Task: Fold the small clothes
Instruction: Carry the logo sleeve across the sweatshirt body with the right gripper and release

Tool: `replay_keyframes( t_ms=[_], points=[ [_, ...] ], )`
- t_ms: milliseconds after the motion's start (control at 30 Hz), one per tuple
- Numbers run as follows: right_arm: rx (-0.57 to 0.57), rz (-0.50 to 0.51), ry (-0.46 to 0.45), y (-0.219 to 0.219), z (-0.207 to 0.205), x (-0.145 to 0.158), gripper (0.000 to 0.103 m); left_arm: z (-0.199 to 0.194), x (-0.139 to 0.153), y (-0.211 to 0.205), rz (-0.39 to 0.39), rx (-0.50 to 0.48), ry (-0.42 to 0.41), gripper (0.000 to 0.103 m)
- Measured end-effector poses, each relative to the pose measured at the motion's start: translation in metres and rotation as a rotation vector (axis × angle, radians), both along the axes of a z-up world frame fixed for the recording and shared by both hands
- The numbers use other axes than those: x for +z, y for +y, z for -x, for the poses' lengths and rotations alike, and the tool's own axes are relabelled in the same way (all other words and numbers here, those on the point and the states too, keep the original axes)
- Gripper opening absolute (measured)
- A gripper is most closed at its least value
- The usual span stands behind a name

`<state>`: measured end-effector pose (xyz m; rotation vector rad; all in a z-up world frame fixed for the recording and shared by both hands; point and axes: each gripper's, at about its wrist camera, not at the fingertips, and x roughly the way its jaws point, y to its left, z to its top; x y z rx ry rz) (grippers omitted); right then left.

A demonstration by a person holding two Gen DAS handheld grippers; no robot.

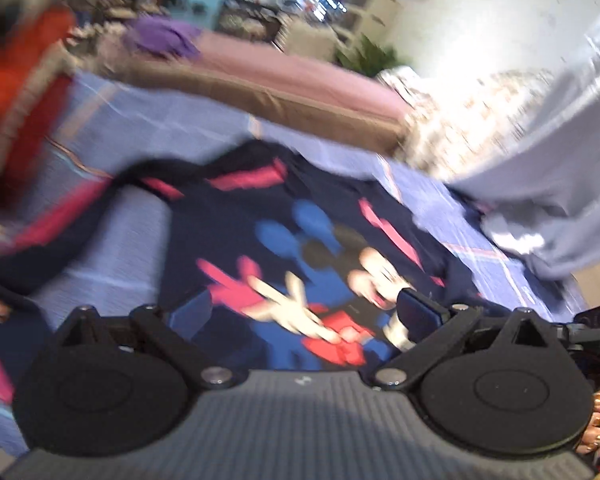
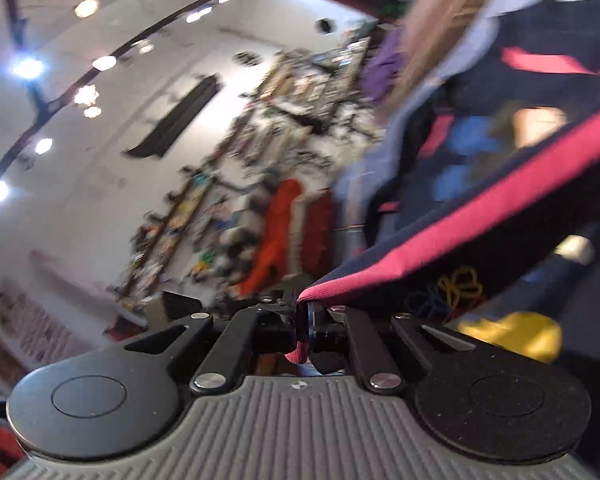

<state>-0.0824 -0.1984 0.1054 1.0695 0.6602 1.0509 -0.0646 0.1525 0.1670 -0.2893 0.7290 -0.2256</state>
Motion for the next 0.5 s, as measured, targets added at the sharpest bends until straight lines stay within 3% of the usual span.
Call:
replay_keyframes(
  t_ms=[133,267,367,467,500],
  points=[
    [0.144,0.035,-0.093,0.059,-0.017,0.016,0.010,0.021,0.026,0.054,-0.064,0.184,-0.060,0.101],
    [0.243,0.036,0.032,0.100,-0.017,-0.015,0.010,0.033,0.019,0.082,-0.115,0.257,-0.037,0.102],
    [0.239,0.198,0.079,0.109,-0.012,-0.037,0.010,0.032,-0.004,0.080,-0.089,0.229,0.022,0.102],
    [0.261,0.394,0.123,0.106,-0.007,-0.051,0.040,0.023,-0.032,0.070,-0.056,0.187,0.087,0.102],
    [0.262,0.442,0.138,0.102,-0.004,-0.054,0.067,0.020,-0.038,0.066,-0.051,0.174,0.102,0.102]
  ],
)
